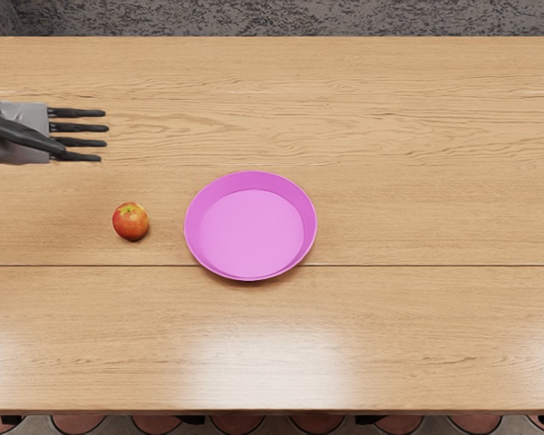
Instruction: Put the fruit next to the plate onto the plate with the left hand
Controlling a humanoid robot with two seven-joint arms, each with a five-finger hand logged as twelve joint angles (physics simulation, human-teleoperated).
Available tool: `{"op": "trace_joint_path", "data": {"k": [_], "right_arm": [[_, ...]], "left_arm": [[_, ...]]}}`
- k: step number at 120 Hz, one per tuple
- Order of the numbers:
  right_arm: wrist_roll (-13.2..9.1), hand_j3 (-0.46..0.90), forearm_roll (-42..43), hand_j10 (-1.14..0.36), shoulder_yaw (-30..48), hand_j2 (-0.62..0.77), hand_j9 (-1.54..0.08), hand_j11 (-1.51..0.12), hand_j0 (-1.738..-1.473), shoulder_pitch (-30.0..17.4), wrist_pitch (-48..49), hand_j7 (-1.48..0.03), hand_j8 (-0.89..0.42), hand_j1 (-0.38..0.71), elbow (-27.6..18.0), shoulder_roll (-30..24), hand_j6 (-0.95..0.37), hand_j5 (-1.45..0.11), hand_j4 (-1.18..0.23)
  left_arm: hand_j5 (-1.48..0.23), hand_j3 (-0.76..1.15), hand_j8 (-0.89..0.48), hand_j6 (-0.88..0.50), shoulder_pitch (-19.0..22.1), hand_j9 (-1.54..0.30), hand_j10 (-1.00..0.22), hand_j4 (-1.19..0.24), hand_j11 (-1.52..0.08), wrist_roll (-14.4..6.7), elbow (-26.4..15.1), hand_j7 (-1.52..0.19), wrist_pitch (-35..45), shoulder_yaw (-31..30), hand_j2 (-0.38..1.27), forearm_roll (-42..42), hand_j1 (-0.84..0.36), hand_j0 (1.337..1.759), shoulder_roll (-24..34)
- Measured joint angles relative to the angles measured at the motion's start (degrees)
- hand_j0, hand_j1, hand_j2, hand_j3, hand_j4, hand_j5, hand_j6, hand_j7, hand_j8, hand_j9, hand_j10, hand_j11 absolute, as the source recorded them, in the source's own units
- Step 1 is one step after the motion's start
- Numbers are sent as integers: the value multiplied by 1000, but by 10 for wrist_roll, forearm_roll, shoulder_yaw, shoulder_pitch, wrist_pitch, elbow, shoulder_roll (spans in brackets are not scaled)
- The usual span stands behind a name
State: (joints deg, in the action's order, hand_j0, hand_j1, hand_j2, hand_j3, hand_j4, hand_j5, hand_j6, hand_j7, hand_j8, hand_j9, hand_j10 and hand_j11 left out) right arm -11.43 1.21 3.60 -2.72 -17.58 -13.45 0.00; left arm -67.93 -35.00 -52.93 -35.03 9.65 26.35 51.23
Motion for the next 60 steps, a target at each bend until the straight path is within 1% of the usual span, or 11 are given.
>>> {"op": "trace_joint_path", "data": {"k": [19, 25, 30, 34, 43, 49, 60], "right_arm": [[0, 0, 0, 0, 0, 0, 0, 0, -1658, 1, 0, 0, 0, -349, -1, 0, 0, 0, 0], [0, 0, -1, 0, 0, 0, 0, 0, -1658, 1, 0, 0, 0, -349, -1, 0, 0, 0, 0], [0, 0, -1, 0, 0, 0, 0, 0, -1658, 1, 0, 0, 0, -349, -1, 0, 0, 0, 0], [0, 0, -1, 0, 0, 0, 0, 0, -1658, 1, 0, 0, 0, -349, -1, 0, 0, 0, 0], [0, 0, -1, 0, 0, 0, 0, 0, -1658, 1, 0, 0, 0, -349, -1, 0, 0, 0, 0], [0, 0, -1, 0, 0, 0, 0, 0, -1658, 1, 0, 0, 0, -349, -1, 0, 0, 0, 0], [0, 0, 0, 0, 0, 0, 0, 0, -1658, 2, 0, 0, 0, -349, -1, 0, 0, 0, 0]], "left_arm": [[-22, 0, -14, -14, 0, -23, -15, -15, -23, 0, 2, -23, 0, 11, 2, -2, 327, 1658, -3], [-35, 0, -24, -23, -7, -36, -25, -24, -36, 0, -2, -35, 0, 17, 4, -34, 315, 1658, -4], [-52, 0, -36, -36, -7, -52, -37, -37, -52, 0, -23, -52, 0, 38, 7, -97, 300, 1658, -4], [-63, 0, -45, -44, -8, -63, -46, -45, -63, 0, -52, -63, 0, 59, 8, -158, 290, 1658, -6], [-82, 0, -61, -60, -28, -82, -61, -61, -82, 0, -118, -82, 0, 90, 11, -293, 273, 1658, -17], [-91, 0, -68, -68, -42, -91, -69, -69, -91, 0, -147, -91, 0, 101, 13, -383, 264, 1658, -22], [-104, 0, -80, -80, -41, -104, -80, -80, -104, 0, -194, -104, 27, 111, 15, -548, 253, 1658, -55]]}}
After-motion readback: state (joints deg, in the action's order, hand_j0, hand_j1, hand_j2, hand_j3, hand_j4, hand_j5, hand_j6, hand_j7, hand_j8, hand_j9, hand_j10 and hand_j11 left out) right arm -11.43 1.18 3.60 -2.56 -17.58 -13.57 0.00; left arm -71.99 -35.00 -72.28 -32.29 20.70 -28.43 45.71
